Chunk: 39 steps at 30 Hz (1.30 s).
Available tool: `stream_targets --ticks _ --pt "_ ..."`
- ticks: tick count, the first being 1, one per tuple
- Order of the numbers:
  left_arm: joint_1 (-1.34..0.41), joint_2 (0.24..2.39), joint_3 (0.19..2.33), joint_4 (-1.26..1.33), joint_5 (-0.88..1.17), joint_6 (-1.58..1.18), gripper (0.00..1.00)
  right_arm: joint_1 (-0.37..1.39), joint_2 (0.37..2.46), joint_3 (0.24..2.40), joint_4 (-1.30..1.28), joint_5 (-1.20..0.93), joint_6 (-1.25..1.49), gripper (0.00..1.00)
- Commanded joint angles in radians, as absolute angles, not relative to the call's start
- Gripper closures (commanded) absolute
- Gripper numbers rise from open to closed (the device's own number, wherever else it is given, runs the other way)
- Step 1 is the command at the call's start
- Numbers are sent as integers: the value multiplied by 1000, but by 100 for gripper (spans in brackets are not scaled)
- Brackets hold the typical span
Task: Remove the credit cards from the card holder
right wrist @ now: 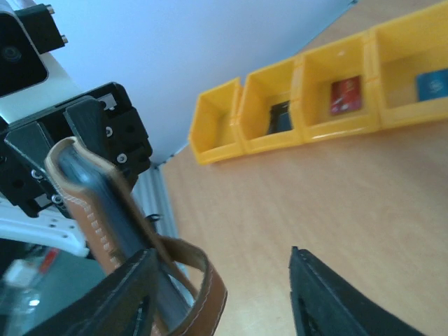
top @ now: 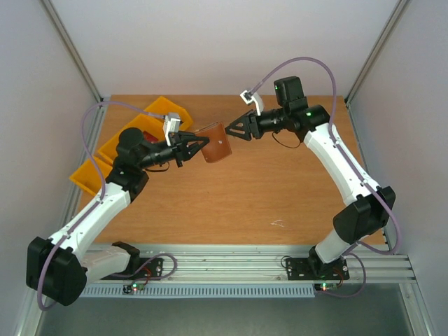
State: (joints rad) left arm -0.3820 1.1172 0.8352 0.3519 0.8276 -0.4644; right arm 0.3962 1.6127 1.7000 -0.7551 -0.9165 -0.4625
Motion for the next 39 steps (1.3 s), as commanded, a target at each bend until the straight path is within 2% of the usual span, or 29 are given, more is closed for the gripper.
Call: stream_targets --ticks 1,9,17,25,31,35,39 --pt "-387 1093 890 446 906 -474 100 402 1565 1639 -739 -1123 -445 44" --pt "-387 1102 909 450 967 -458 100 402 1490 1537 -726 -1026 -481 45" --pt "-394 1126 936 451 990 -462 100 468 1491 1561 -732 -1100 -512 33" --pt "-414 1131 934 445 980 -457 100 536 1501 1605 -673 -1196 -471 33" --pt "-414 1127 920 457 954 -483 100 547 1474 1600 -682 -1263 -465 44" --pt "-413 1138 918 475 955 -511 100 565 1433 1603 -672 -1252 -454 47" --pt "-413 1155 928 493 983 -526 100 595 1399 1605 -659 -1212 -447 60"
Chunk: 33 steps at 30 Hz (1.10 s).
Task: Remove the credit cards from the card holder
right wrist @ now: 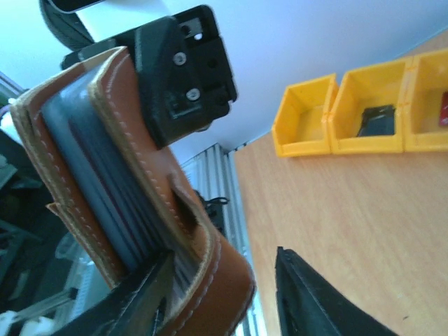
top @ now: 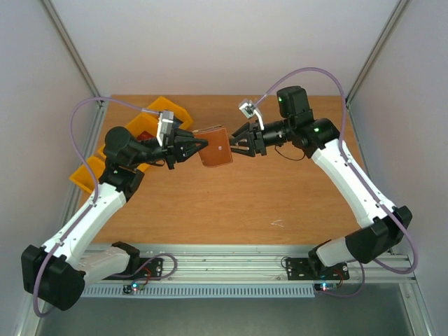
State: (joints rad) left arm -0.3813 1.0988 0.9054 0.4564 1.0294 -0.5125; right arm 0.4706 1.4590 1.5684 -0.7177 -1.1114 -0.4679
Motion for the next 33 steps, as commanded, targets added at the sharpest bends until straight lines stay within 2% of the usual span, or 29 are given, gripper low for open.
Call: stream_targets --ticks 1,6,10,11,13,19,22,23,27,33 --pt "-413 1158 932 493 988 -527 100 599 1387 1601 -651 -1200 -441 67" --pt "-413 1159 934 481 980 -533 100 601 1350 1569 -613 -1153 -425 95" --pt "-413 1149 926 410 884 -519 98 601 1329 1545 -595 -1074 -413 99" --pt "-413 1144 922 379 826 -511 90 601 1325 1540 -595 -1041 -409 99" --pt "-413 1136 910 318 715 -502 66 601 1322 1536 -597 -974 -393 99" --pt "-413 1112 880 279 628 -448 29 601 1326 1527 -584 -739 -296 99" --pt "-413 1109 877 274 581 -431 4 604 1332 1545 -607 -554 -234 99" --pt "-413 1110 877 263 555 -425 1 611 1337 1557 -628 -470 -218 99" --pt "-414 1117 882 216 495 -364 1 693 1364 1610 -684 -177 -207 99" --pt "-414 1122 878 216 567 -326 1 758 1404 1638 -665 -129 -218 99"
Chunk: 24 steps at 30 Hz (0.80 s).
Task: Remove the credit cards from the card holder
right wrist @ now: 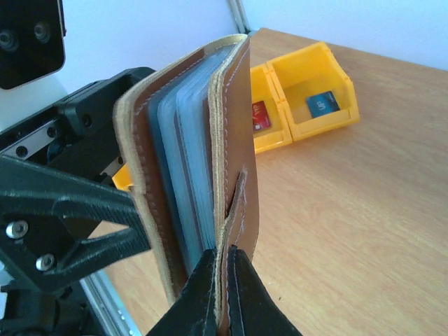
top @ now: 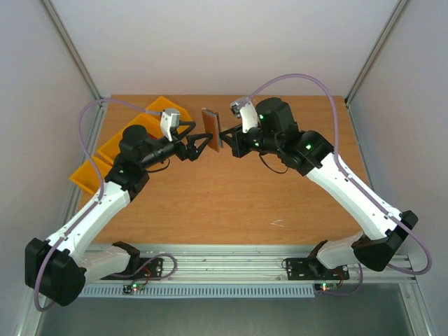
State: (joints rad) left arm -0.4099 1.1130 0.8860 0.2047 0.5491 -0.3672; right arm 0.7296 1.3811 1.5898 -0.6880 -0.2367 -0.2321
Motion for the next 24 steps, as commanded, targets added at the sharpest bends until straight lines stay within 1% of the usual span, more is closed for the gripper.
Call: stream_targets --ticks 1,5,8,12,15,17,18,19,22,24 --pt "-414 1118 876 234 568 -332 1 759 1414 1652 -682 -120 -218 99" --pt "-414 1096 872 287 627 -347 1 759 1421 1678 -731 -56 -222 99" --pt "-414 1095 870 275 657 -337 1 759 1421 1692 -739 -41 -227 99" --pt "-414 1095 871 254 609 -316 1 761 1425 1693 -740 -58 -223 99" --pt "-414 1104 879 239 529 -303 1 762 1422 1678 -719 -121 -235 99" --pt "-414 1105 880 239 514 -288 1 762 1413 1667 -703 -151 -243 99" --pt "-414 1102 880 241 513 -280 3 762 1410 1666 -701 -160 -247 99" --pt "-414 1100 879 243 512 -274 7 761 1405 1664 -700 -168 -252 99" --pt "-413 1086 872 255 512 -281 29 756 1390 1654 -695 -188 -263 99" --pt "-413 1080 867 262 535 -290 45 748 1383 1647 -689 -211 -263 99"
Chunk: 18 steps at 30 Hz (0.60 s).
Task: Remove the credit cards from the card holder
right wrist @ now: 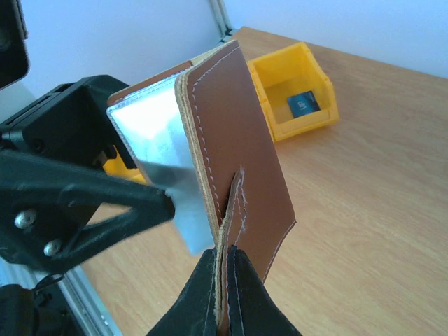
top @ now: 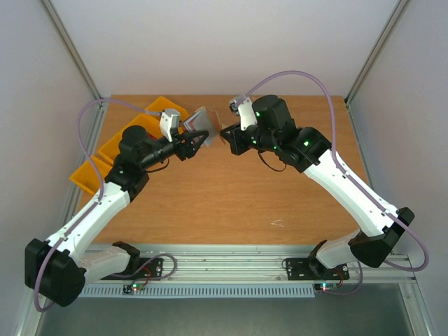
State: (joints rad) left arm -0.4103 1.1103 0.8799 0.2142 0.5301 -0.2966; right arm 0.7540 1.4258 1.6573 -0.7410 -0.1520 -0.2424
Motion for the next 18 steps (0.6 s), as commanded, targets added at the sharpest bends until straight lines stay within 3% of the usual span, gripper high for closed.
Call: stream_targets --ticks 1,6,8,10,13,18 --pt "-411 1078 865 264 551 -293 54 744 1381 1644 -688 -228 -264 99" --pt "-411 1065 865 254 618 -310 92 724 1379 1629 -674 -298 -268 99" --pt "-411 1060 867 241 615 -318 99 710 1375 1617 -672 -322 -280 99" --pt "-412 1054 873 218 606 -323 100 697 1380 1617 -690 -353 -301 96" --pt "-413 1050 880 176 588 -326 100 698 1406 1634 -733 -330 -343 58" --pt "-414 1055 889 165 572 -346 100 759 1449 1645 -692 -261 -382 23"
